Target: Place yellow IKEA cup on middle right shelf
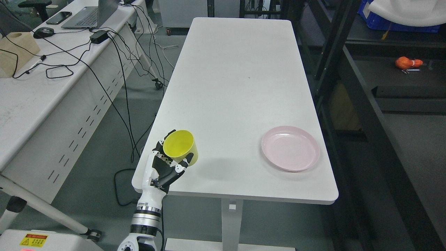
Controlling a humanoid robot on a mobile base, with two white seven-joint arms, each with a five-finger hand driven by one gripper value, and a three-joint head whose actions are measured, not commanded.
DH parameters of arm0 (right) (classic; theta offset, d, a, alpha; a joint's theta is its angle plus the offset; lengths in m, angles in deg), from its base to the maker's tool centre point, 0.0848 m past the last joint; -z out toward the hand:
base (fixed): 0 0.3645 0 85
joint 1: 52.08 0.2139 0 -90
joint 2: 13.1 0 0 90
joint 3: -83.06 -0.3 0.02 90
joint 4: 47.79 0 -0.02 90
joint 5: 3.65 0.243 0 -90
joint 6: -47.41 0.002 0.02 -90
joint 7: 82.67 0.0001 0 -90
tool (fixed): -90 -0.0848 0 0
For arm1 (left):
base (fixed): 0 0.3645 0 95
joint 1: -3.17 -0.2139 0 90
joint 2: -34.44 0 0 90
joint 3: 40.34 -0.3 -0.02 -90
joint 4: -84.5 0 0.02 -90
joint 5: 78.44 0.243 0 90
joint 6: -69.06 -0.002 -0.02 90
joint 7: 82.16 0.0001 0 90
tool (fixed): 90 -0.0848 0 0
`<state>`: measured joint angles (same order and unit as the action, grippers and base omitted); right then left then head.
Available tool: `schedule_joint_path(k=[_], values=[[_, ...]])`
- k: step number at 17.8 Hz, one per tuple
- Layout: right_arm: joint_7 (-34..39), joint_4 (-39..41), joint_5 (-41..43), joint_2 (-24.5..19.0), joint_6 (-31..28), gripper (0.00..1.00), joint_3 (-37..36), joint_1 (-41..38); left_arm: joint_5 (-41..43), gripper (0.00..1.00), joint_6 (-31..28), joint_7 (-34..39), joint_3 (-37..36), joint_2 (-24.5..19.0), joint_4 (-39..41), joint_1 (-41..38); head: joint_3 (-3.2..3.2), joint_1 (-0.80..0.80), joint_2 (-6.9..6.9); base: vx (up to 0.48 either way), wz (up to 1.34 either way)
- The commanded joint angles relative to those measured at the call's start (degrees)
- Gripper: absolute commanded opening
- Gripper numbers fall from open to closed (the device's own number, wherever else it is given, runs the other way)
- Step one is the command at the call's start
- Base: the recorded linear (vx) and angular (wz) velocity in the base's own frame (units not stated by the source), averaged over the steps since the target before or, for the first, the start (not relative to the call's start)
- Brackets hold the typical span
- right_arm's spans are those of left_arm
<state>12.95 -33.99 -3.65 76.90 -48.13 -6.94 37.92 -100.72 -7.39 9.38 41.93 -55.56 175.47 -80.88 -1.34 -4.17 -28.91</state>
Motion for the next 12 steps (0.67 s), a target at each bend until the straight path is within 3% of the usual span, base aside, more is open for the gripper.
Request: schedule_joint_path(k=[1, 12], values=[[-12.3, -0.08, 1.41, 1.0, 0.27, 0.99, 0.97, -0.61, -0.05, 0.0, -0.11, 0.04, -0.62, -1.0, 1.49, -0.07, 0.0, 0.0, 0.0, -0.14, -0.02], [-12.3, 0.01, 1.41, 1.0, 0.27, 0.99, 0.97, -0.61, -0.05, 0.0, -0.28, 0.12, -0.71, -1.0, 1.67, 0.02, 0.0, 0.0, 0.0, -0.113, -0.3]])
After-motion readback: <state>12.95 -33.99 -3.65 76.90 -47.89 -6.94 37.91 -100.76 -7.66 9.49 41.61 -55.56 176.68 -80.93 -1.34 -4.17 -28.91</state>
